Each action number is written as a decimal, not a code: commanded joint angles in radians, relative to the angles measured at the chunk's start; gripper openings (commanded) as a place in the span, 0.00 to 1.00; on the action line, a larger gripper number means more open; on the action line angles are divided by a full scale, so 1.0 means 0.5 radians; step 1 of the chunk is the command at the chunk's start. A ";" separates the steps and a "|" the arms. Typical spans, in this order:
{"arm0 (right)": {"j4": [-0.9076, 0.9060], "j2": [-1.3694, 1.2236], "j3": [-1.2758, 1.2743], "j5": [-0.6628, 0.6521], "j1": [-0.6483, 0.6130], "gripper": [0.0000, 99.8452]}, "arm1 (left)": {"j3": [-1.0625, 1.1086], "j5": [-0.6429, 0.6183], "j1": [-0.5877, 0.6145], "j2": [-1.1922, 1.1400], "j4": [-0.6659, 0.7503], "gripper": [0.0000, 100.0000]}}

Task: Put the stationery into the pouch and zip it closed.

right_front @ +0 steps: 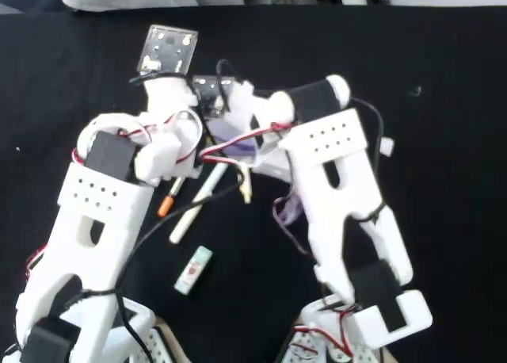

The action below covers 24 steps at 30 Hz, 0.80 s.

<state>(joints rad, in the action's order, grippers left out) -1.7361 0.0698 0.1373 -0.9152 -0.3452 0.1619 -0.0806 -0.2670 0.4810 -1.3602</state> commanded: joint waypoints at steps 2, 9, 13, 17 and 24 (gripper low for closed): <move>-0.049 -0.008 -0.044 -0.018 0.009 0.02 | 0.005 0.040 0.029 -0.021 0.028 0.03; -0.052 -0.008 -0.038 -0.018 0.160 0.03 | -0.002 0.043 0.124 -0.015 0.025 0.03; -0.055 -0.008 -0.048 -0.018 0.255 0.17 | -0.005 0.043 0.146 -0.015 0.025 0.03; -0.058 -0.008 -0.054 -0.028 0.249 0.20 | -0.005 0.031 0.140 -0.015 0.025 0.03; -0.046 0.087 -0.103 -0.034 0.249 0.20 | 0.002 -0.021 0.140 -0.015 0.025 0.03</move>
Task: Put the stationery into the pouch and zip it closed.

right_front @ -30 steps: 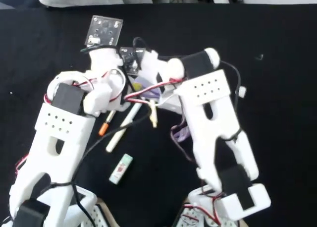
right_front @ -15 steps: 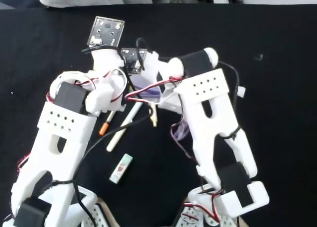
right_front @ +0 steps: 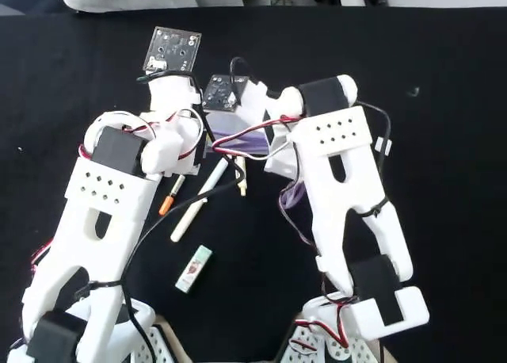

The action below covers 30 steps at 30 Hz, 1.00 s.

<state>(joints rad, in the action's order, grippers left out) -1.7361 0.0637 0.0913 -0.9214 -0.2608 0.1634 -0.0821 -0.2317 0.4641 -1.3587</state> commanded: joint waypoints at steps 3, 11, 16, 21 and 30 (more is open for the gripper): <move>-0.046 0.146 -0.014 -0.025 0.086 0.20 | 0.002 -0.018 0.069 0.021 0.018 0.03; -0.046 0.265 -0.069 -0.101 0.080 0.20 | -0.005 -0.018 0.069 0.021 -0.034 0.03; -0.046 0.416 -0.081 -0.104 0.083 0.20 | -0.005 -0.018 0.066 0.021 -0.028 0.03; 0.000 0.431 -0.173 -0.101 0.080 0.19 | -0.002 -0.018 0.032 0.021 -0.031 0.03; 0.025 0.440 -0.183 -0.089 -0.025 0.02 | 0.002 -0.018 0.017 0.021 -0.031 0.03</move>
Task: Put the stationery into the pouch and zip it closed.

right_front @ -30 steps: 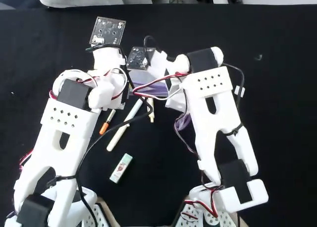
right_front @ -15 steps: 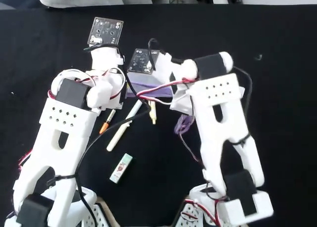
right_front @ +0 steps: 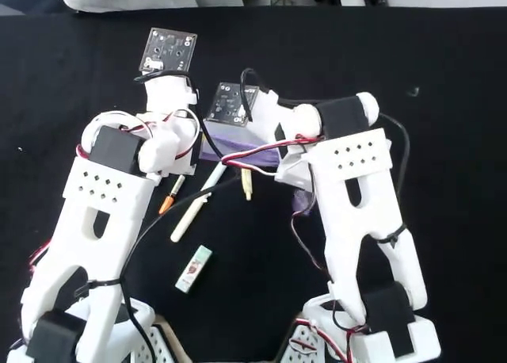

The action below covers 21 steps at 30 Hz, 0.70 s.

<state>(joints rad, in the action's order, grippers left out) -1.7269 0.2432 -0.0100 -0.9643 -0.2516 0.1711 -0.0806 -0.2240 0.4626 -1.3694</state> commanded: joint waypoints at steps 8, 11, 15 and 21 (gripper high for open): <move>0.083 0.081 0.023 0.055 -0.083 0.01 | -0.017 -0.031 -0.002 0.025 -0.009 0.03; 0.117 0.084 0.026 0.055 -0.083 0.01 | -0.026 -0.037 -0.002 0.025 -0.012 0.06; 0.114 0.084 0.133 0.129 -0.083 0.01 | -0.038 -0.144 0.011 0.028 -0.058 0.24; 0.104 0.081 0.250 0.239 -0.083 0.01 | -0.103 -0.160 0.008 0.252 -0.190 0.29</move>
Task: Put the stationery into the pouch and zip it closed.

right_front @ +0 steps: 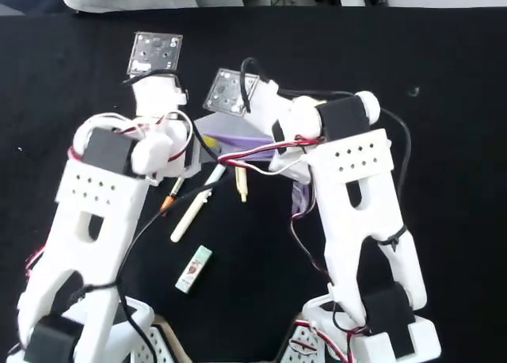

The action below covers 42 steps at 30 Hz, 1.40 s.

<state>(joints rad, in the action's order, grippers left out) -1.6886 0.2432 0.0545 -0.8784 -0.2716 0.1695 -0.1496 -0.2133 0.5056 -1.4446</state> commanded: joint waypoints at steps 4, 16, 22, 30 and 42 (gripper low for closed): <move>0.028 0.084 0.121 0.132 -0.040 0.01 | -0.041 -0.025 0.044 0.479 -0.034 0.29; 0.025 0.084 0.201 0.420 0.245 0.01 | 0.029 -0.031 0.529 0.994 -0.018 0.29; -0.012 0.084 0.275 0.405 0.433 0.01 | 0.029 -0.092 0.710 0.997 -0.077 0.29; -0.147 0.087 0.397 0.577 0.531 0.01 | 0.265 -0.083 0.919 0.908 -0.061 0.29; -0.153 0.087 0.376 0.776 0.638 0.01 | 0.554 0.135 0.913 0.255 0.126 0.29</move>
<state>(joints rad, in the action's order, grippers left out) -1.7361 0.2432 0.2033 -0.5148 0.0215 0.4396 -0.1143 0.2363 0.6805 -1.4446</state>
